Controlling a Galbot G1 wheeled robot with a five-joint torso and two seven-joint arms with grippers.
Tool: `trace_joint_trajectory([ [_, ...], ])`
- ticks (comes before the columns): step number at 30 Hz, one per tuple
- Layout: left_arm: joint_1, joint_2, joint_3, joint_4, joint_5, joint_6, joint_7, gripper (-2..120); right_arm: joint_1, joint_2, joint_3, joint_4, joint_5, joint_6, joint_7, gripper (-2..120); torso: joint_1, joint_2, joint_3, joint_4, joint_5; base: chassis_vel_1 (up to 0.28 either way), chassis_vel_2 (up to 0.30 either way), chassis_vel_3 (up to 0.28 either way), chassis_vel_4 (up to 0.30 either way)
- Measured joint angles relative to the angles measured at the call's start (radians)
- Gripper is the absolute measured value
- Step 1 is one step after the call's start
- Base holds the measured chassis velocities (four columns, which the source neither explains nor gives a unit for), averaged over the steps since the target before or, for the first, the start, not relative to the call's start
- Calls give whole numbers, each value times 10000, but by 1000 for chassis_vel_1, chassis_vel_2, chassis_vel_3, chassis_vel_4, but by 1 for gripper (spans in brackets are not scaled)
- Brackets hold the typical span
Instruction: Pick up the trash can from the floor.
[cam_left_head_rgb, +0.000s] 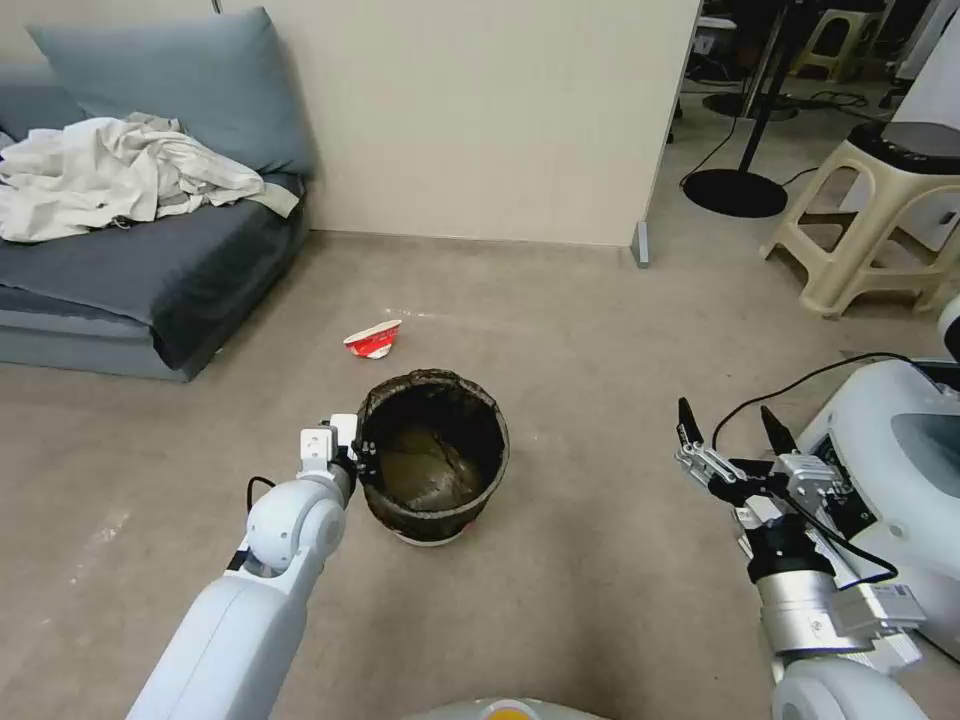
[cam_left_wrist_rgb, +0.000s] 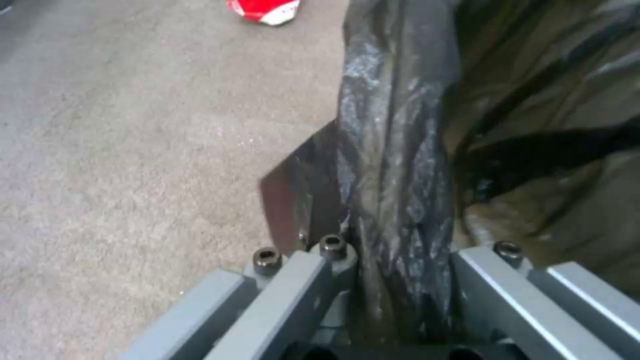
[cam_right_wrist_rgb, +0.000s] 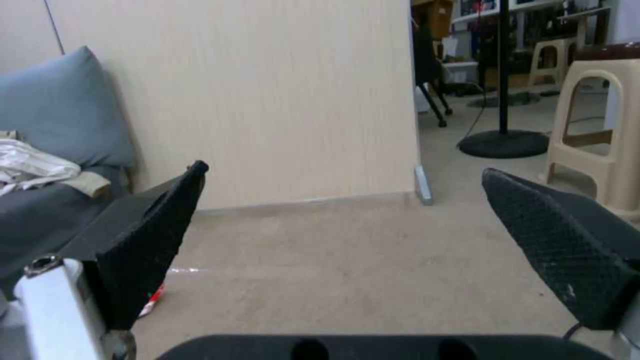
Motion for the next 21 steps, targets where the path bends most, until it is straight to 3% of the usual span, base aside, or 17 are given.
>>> trace_joint_trajectory([
  [21,1422,135,-1897,-2298,-2071,4,-31,2,-17,-67,-68,78,-2,23,-20,100,0,0,-1,-1,0,0,0,0,0],
])
